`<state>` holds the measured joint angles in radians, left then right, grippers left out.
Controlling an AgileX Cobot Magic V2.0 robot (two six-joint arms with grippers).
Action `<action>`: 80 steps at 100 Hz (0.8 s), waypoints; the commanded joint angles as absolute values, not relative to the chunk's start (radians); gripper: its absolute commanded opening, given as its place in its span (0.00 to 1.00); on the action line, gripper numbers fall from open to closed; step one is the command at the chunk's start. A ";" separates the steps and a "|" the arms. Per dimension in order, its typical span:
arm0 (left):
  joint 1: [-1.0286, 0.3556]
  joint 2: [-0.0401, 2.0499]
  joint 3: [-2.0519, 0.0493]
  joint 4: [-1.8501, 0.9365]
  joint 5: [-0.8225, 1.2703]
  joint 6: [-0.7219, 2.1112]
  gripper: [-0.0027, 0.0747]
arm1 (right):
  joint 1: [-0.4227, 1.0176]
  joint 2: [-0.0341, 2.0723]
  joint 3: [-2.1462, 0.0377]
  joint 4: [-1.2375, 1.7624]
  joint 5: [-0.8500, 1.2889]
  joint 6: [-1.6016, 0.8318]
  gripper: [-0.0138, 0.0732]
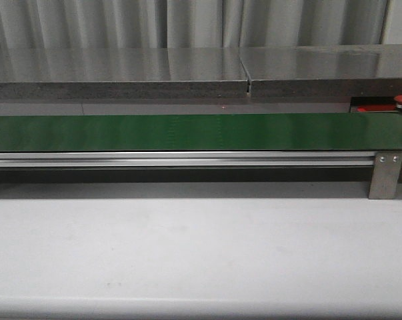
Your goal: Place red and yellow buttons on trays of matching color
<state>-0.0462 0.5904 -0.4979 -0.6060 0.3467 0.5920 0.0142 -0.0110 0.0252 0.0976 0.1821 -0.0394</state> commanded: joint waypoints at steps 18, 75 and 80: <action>-0.052 0.590 -0.526 -0.628 0.282 0.585 0.01 | 0.015 -0.023 0.008 0.086 0.096 -0.041 0.08; -0.052 0.512 -0.484 -0.385 0.181 0.462 0.01 | 0.015 -0.023 0.008 0.086 0.096 -0.041 0.08; -0.052 0.486 -0.454 -0.302 0.145 0.365 0.01 | 0.015 -0.023 0.008 0.086 0.096 -0.041 0.08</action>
